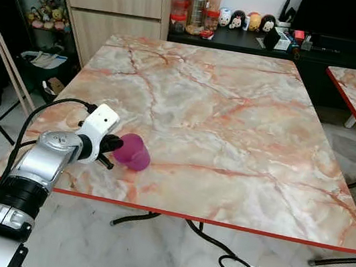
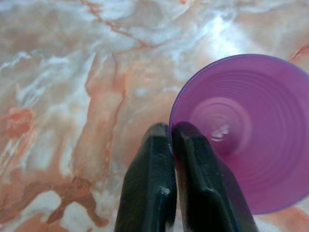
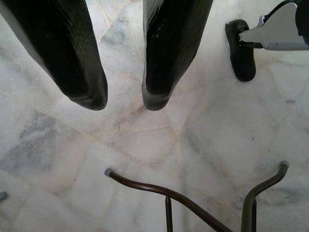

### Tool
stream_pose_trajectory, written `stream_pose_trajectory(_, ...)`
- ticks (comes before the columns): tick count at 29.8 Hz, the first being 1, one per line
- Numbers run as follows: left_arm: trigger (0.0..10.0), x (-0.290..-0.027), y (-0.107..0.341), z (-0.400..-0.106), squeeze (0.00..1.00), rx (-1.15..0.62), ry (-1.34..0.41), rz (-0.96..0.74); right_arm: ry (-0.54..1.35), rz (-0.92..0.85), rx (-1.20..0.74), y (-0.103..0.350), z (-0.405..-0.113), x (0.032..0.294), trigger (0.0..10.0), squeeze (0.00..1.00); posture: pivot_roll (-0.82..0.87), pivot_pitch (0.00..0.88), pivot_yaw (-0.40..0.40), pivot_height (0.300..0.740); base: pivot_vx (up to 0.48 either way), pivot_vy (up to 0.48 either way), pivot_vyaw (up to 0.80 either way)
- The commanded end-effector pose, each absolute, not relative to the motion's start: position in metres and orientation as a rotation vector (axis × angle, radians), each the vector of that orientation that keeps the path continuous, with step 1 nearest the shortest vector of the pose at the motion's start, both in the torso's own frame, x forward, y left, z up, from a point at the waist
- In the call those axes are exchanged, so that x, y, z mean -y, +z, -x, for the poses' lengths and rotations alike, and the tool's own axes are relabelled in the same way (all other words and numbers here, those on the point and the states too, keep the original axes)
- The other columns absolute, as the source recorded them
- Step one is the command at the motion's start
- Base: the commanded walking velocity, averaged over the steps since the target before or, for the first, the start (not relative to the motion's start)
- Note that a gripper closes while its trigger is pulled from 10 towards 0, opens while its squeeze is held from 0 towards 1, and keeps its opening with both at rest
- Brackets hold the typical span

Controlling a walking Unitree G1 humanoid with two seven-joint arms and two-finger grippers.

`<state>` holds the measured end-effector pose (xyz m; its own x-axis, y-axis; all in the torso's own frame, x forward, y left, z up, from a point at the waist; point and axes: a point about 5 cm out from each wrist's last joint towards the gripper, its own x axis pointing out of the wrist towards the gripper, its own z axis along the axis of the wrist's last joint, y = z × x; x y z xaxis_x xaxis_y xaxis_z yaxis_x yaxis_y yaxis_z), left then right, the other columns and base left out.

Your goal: Setting the table

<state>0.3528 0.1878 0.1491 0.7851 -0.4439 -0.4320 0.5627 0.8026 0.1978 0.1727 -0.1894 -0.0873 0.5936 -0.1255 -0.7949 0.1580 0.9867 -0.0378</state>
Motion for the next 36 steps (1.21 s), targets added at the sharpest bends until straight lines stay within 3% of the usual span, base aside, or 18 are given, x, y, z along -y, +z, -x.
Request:
stream_pose_trajectory(1,0.0,-0.186,0.146,-0.351,0.00,-0.396,-0.560,-0.344,-0.178,-0.048,-0.926,-0.087,-0.173,0.189,10.0,0.00,-0.01,0.000,0.026,0.740,0.000,0.000,0.00)
stream_pose_trajectory(9,0.0,-0.186,0.146,-0.352,0.00,-0.384,-0.552,-0.321,-0.181,-0.048,-0.934,-0.089,-0.170,0.190,10.0,0.00,-0.01,0.000,0.026,0.740,0.000,0.000,0.00)
stream_pose_trajectory(17,0.0,-0.216,0.167,-0.366,0.00,-0.066,-0.212,0.067,-0.179,-0.049,-0.923,-0.087,-0.173,0.190,10.0,0.00,0.00,0.000,0.021,0.740,0.000,0.000,0.00)
stream_pose_trajectory(18,1.8,-0.222,0.168,-0.366,0.00,-0.040,-0.170,0.094,-0.179,-0.049,-0.922,-0.087,-0.173,0.190,10.0,0.00,0.00,0.000,0.018,0.740,0.000,0.000,0.00)
stream_pose_trajectory(19,1.8,-0.226,0.169,-0.365,0.00,-0.023,-0.142,0.110,-0.179,-0.048,-0.922,-0.087,-0.173,0.190,10.0,0.00,0.00,0.000,0.018,0.740,0.000,0.000,0.00)
stream_pose_trajectory(20,10.0,-0.239,0.166,-0.363,0.00,0.013,-0.055,0.166,-0.178,-0.048,-0.920,-0.087,-0.173,0.191,10.0,0.00,0.00,0.000,0.017,0.740,0.000,0.000,0.00)
stream_pose_trajectory(24,10.0,-0.261,0.158,-0.357,0.00,0.050,0.105,0.227,-0.178,-0.050,-0.917,-0.087,-0.174,0.190,10.0,0.00,0.00,0.000,0.016,0.740,0.000,0.000,0.00)
stream_pose_trajectory(27,10.0,-0.297,0.149,-0.342,0.00,0.091,0.356,0.236,-0.182,-0.055,-0.910,-0.087,-0.174,0.190,10.0,0.00,0.00,0.000,0.017,0.740,0.000,0.000,0.00)
stream_pose_trajectory(31,10.0,-0.321,0.143,-0.327,0.00,0.093,0.516,0.123,-0.182,-0.055,-0.908,-0.087,-0.174,0.190,10.0,0.00,0.00,0.000,0.017,0.740,0.000,0.000,0.00)
stream_pose_trajectory(35,10.0,-0.368,0.133,-0.286,0.00,0.096,0.827,-0.034,-0.190,-0.057,-0.905,-0.087,-0.172,0.191,10.0,0.00,0.00,0.000,0.018,0.740,0.000,0.000,0.00)
stream_pose_trajectory(36,10.0,-0.368,0.133,-0.286,0.00,0.096,0.827,-0.034,-0.190,-0.057,-0.905,-0.087,-0.172,0.191,10.0,0.00,0.00,0.000,0.018,0.740,0.000,0.000,0.00)
